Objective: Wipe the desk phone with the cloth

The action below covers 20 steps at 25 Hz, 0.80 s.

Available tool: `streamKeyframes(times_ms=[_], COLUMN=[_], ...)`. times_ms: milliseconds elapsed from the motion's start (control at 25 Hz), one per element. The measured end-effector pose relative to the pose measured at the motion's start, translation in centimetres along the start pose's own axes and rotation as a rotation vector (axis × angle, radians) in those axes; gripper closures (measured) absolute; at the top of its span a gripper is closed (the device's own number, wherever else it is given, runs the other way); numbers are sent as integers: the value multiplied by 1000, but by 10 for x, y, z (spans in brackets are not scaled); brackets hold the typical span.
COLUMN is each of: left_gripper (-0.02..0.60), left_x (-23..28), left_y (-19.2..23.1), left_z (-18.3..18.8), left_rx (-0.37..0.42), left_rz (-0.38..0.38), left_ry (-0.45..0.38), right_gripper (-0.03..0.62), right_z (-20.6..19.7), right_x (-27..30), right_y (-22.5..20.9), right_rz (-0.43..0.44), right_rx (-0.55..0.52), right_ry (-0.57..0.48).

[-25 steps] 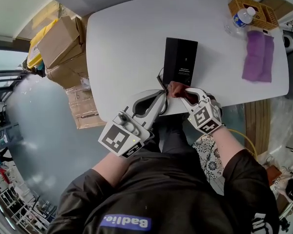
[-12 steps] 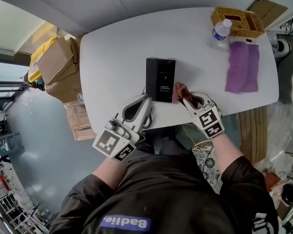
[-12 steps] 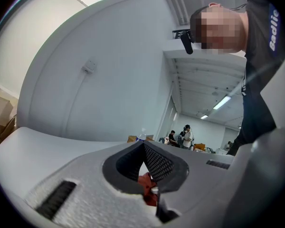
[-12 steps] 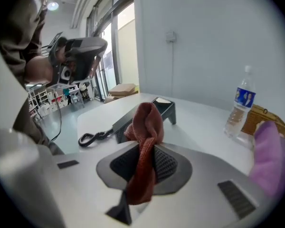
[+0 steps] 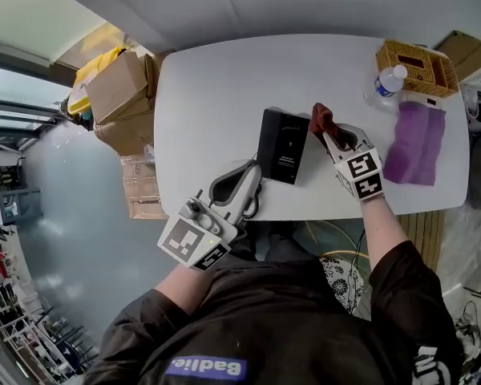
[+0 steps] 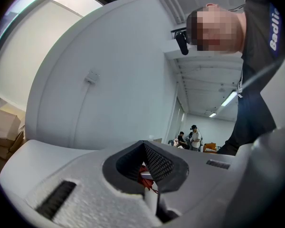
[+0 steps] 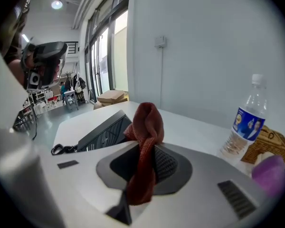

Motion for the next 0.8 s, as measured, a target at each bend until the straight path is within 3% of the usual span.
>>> streamKeyframes(times_ms=[280,520,800], left_gripper=[581,581,581], left_x=[-11,-27,-58], left_y=[7,8,6], left_z=[-11,-17,-21], left_rx=[-24,-32,-40], left_rz=[-6,-75,-160], left_ry=[9,31,55], right_gripper=[523,523,523], right_z=[-8,-27,-41], right_x=[6,-6,-21], right_y=[43,99,157], right_rz=[71,112,100], right_rx=[-39,-49,-6], right_ry=[36,119,207])
Point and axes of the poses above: the fingertips, and each gripper's own axes: x forward along the fingers, y to its left, z out of its top, the point moved 5 cm from there along -x, backward along the fingers, and after that the axes turned 12 degrees about -x, right-handed, at the moved point
